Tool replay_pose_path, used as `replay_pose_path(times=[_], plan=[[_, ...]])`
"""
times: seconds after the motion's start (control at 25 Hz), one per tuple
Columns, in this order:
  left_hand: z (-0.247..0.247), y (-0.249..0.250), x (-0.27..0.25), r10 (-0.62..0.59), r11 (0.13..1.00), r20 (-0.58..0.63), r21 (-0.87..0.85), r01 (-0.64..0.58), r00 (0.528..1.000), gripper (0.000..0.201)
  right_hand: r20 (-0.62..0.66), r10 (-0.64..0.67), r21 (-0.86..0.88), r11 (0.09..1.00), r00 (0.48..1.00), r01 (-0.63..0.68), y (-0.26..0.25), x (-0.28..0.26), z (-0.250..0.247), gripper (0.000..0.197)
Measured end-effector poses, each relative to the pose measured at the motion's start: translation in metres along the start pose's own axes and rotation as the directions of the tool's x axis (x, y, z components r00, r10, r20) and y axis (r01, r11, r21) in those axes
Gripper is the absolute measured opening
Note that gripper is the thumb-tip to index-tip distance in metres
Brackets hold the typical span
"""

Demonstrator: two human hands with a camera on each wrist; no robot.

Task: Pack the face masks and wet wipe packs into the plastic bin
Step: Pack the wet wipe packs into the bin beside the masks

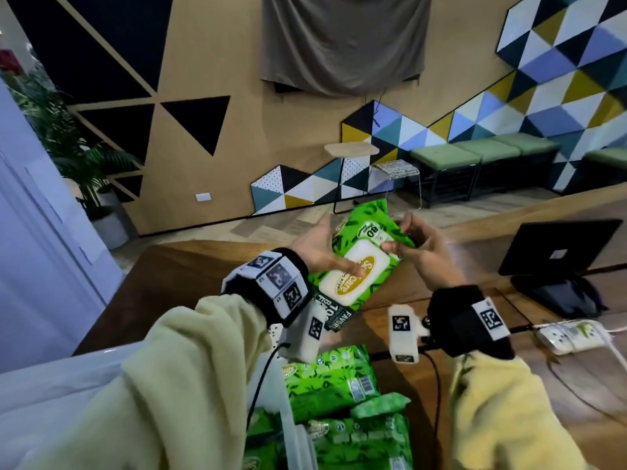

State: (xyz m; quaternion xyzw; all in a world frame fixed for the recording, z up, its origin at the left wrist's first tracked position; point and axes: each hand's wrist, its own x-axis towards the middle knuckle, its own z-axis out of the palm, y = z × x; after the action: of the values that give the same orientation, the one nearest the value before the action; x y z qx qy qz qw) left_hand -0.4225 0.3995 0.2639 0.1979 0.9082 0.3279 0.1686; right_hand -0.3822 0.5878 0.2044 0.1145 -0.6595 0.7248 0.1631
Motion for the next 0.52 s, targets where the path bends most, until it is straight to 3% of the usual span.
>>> replay_pose_path(times=[0.08, 0.16, 0.2, 0.24, 0.28, 0.32, 0.36, 0.4, 0.44, 0.52], plan=[[-0.005, 0.008, -0.013, 0.105, 0.993, -0.058, 0.062, -0.102, 0.993, 0.101, 0.02, -0.026, 0.049, 0.999, 0.999, 0.025, -0.011, -0.003, 0.003, 0.033], [-0.011, 0.012, -0.024, 0.122, 0.985, -0.126, 0.137, -0.105, 0.984, 0.078, 0.05, -0.021, 0.226, 0.974, 0.999, 0.009, 0.002, -0.001, 0.0, 0.017], [-0.016, 0.011, -0.029, 0.105, 0.985, -0.152, 0.151, -0.082, 0.983, 0.078, 0.065, 0.034, 0.319, 0.946, 0.997, -0.053, 0.024, 0.0, -0.002, 0.024], [-0.02, 0.009, -0.035, 0.094, 0.989, -0.177, 0.129, -0.071, 0.98, 0.086, 0.065, 0.13, 0.298, 0.944, 0.989, -0.144, 0.038, -0.002, 0.001, 0.042], [-0.024, 0.007, -0.04, 0.091, 0.995, -0.193, 0.063, -0.08, 0.977, 0.092, 0.044, 0.239, 0.122, 0.962, 0.97, -0.242, 0.059, -0.008, 0.009, 0.058], [-0.028, 0.004, -0.045, 0.104, 0.993, -0.211, -0.027, -0.112, 0.972, 0.087, 0.072, 0.357, -0.187, 0.922, 0.931, -0.339, 0.084, -0.017, 0.021, 0.063], [-0.034, 0.005, -0.056, 0.125, 0.982, -0.21, -0.109, -0.151, 0.97, 0.069, 0.154, 0.556, -0.543, 0.738, 0.817, -0.4, 0.114, -0.032, 0.034, 0.06], [-0.039, 0.007, -0.069, 0.151, 0.966, -0.215, -0.174, -0.19, 0.965, 0.047, 0.166, 0.717, -0.81, 0.491, 0.677, -0.321, 0.143, -0.051, 0.054, 0.061], [-0.045, 0.008, -0.082, 0.185, 0.943, -0.228, -0.233, -0.238, 0.956, 0.035, 0.177, 0.78, -0.936, 0.322, 0.601, -0.142, 0.167, -0.066, 0.074, 0.067], [-0.054, 0.012, -0.109, 0.248, 0.901, -0.279, -0.285, -0.327, 0.928, 0.041, 0.227, 0.778, -0.971, 0.226, 0.586, 0.076, 0.187, -0.092, 0.105, 0.07]])
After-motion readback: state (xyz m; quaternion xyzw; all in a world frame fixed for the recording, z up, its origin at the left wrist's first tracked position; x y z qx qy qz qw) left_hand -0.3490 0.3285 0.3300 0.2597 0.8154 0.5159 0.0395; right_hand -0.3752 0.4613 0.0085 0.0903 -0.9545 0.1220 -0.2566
